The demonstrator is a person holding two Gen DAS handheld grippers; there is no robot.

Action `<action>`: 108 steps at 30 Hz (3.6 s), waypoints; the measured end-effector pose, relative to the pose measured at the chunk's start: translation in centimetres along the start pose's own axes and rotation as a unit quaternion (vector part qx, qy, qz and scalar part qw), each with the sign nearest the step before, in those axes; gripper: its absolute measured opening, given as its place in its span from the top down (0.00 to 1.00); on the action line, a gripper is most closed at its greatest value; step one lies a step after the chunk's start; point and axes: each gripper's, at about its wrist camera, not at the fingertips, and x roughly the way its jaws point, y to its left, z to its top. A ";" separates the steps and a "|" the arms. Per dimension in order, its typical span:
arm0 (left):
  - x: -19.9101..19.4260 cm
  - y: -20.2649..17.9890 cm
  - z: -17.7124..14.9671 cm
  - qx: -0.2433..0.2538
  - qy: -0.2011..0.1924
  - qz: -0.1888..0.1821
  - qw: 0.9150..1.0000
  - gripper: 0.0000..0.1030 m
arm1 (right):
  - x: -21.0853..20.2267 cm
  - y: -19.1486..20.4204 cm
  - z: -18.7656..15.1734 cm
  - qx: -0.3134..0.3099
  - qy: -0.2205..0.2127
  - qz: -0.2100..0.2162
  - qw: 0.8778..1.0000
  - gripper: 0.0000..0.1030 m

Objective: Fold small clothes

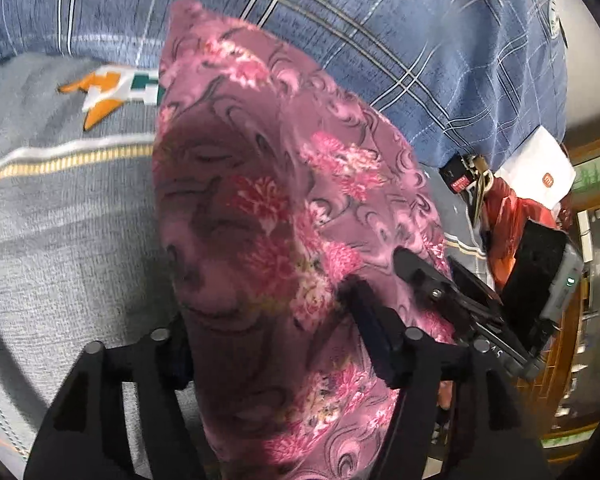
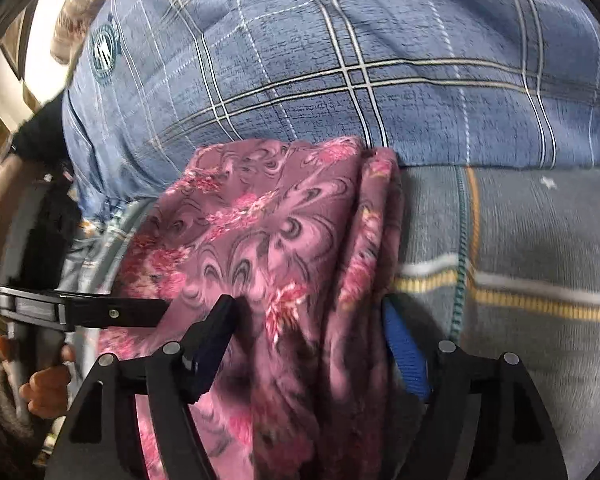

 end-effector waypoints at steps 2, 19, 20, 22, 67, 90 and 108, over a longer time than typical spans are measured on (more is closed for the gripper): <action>-1.0 -0.9 -0.2 0.023 -0.028 0.029 0.999 0.72 | -0.2 1.3 0.1 -0.014 0.001 0.015 1.000 0.65; -15.2 1.4 -7.7 0.052 -0.115 0.076 0.989 0.75 | -8.8 13.7 -3.5 -0.059 -0.064 0.027 0.996 0.77; -16.1 2.1 -8.4 0.053 -0.120 0.086 0.988 0.75 | -8.7 14.9 -4.2 -0.059 -0.064 0.034 0.996 0.77; -17.0 3.4 -9.2 0.049 -0.124 0.099 0.986 0.75 | -8.3 16.5 -4.9 -0.056 -0.063 0.045 0.995 0.77; -11.3 15.3 -11.1 0.098 -0.109 0.267 0.953 0.06 | 1.3 20.4 -11.9 -0.123 0.026 -0.034 0.991 0.49; -13.7 15.7 -17.3 0.076 -0.136 0.253 0.955 0.01 | -4.1 20.3 -14.0 -0.040 0.015 -0.135 0.990 0.13; -14.1 17.5 -16.1 0.050 -0.112 0.197 0.973 0.00 | 2.6 21.7 -8.2 -0.034 0.003 -0.078 0.996 0.70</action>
